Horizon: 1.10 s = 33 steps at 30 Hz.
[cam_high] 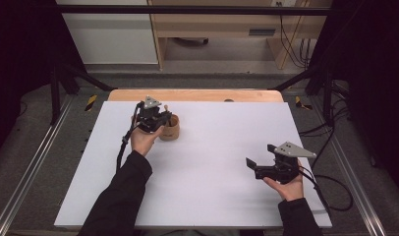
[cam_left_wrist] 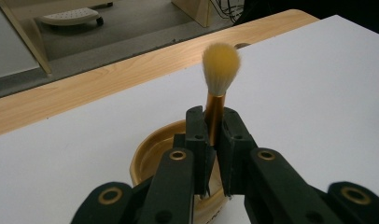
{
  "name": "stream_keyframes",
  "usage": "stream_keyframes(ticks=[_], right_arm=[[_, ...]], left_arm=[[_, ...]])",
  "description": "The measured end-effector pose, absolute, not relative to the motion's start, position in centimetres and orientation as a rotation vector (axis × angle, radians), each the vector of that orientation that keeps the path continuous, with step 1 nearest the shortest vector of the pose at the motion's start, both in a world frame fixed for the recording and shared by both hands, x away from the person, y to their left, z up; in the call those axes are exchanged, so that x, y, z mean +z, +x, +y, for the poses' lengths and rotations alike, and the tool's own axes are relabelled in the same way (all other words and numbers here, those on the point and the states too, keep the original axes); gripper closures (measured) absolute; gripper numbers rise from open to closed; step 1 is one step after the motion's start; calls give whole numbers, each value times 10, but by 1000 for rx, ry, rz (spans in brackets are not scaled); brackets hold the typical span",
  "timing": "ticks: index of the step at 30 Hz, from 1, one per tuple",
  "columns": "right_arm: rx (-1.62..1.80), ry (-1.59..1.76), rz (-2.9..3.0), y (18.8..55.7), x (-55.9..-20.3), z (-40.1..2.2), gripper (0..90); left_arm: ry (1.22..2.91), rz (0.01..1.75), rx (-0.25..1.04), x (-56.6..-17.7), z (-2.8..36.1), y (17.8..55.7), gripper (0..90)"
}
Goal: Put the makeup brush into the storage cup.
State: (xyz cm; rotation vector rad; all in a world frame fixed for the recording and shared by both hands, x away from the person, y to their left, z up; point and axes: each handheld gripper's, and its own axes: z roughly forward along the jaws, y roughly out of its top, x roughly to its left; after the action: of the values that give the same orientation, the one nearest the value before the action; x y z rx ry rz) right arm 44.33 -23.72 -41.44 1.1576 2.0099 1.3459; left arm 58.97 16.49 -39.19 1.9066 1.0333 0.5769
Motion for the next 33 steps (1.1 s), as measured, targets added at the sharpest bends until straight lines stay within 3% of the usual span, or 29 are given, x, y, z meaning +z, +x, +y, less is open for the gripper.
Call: stream_keyframes(ticks=[6, 19, 33], right_arm=[[1346, 1153, 2012, 443, -414, -237, 51], [1348, 1155, 2010, 443, -414, -237, 50], [1352, 1153, 2003, 443, -413, -238, 48]], left_arm=[[1908, 1033, 595, -392, 162, 588, 826], [1845, 1026, 623, -376, 176, 574, 457], [1772, 936, 595, -363, 200, 550, 299]])
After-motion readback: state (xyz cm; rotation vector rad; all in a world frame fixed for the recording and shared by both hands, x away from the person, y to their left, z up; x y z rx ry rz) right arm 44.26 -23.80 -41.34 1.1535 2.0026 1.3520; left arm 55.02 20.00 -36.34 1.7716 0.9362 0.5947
